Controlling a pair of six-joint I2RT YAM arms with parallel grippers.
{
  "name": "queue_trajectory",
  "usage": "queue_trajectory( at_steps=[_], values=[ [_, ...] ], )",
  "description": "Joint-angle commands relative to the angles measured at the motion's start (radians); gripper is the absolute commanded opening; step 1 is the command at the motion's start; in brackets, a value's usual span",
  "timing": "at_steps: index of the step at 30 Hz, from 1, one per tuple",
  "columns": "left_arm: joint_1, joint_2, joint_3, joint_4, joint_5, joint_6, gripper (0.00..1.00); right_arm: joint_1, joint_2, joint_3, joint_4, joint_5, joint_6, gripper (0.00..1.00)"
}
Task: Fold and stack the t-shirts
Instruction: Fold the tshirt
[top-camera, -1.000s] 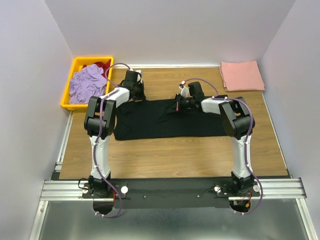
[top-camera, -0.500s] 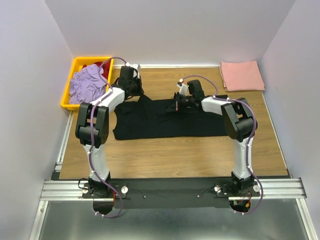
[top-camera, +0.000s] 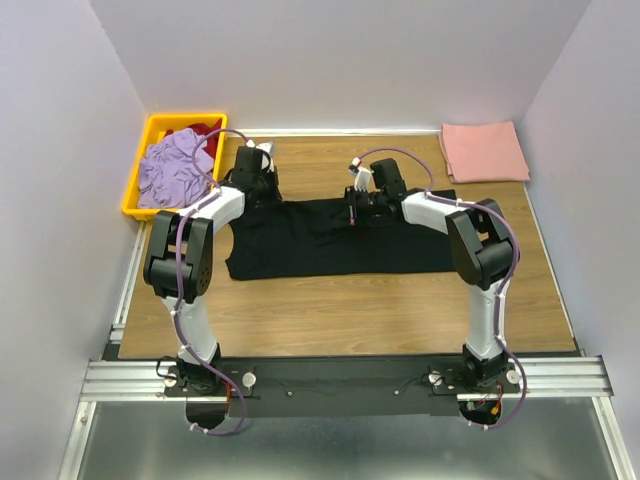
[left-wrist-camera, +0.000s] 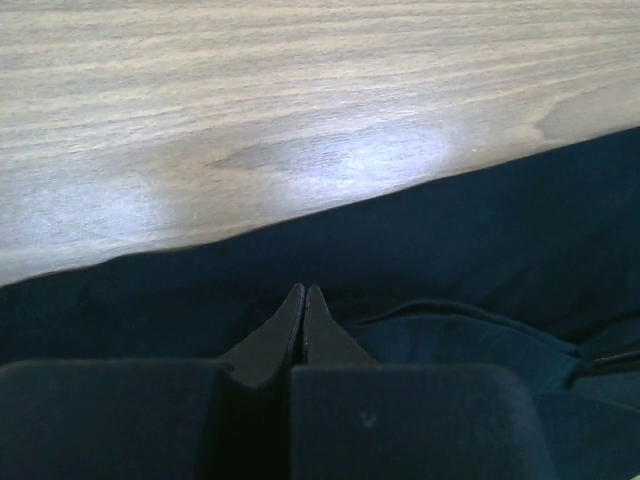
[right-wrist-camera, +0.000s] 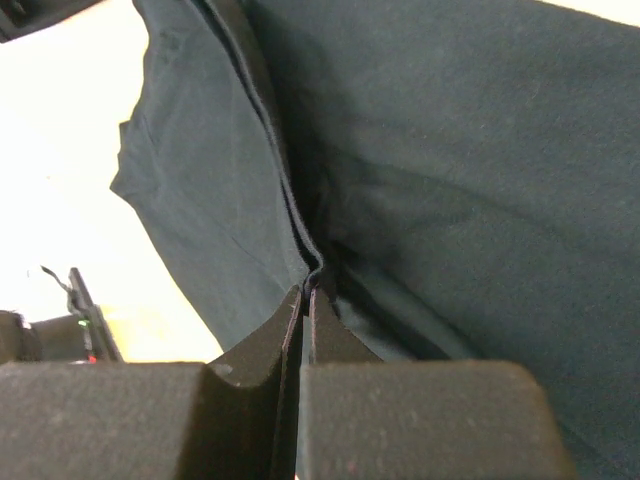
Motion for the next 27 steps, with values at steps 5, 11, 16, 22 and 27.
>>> queue_trajectory(
  at_steps=[5, 11, 16, 22, 27],
  values=[
    [0.019, -0.082, -0.073, 0.053, 0.019, 0.010, 0.00, 0.042, -0.039, -0.018, -0.126, 0.105, -0.126, 0.09],
    [0.034, -0.131, -0.147, 0.075, 0.009, 0.005, 0.00, 0.066, -0.061, -0.041, -0.149, 0.186, -0.158, 0.09],
    [0.037, -0.147, -0.185, 0.088, 0.015, -0.003, 0.00, 0.078, -0.085, -0.052, -0.157, 0.228, -0.183, 0.14],
    [0.037, -0.165, -0.236, 0.110, 0.025, -0.010, 0.00, 0.091, -0.096, -0.065, -0.162, 0.222, -0.197, 0.18],
    [0.037, -0.176, -0.269, 0.122, 0.022, -0.013, 0.00, 0.111, -0.104, -0.070, -0.163, 0.216, -0.200, 0.20]
  ],
)
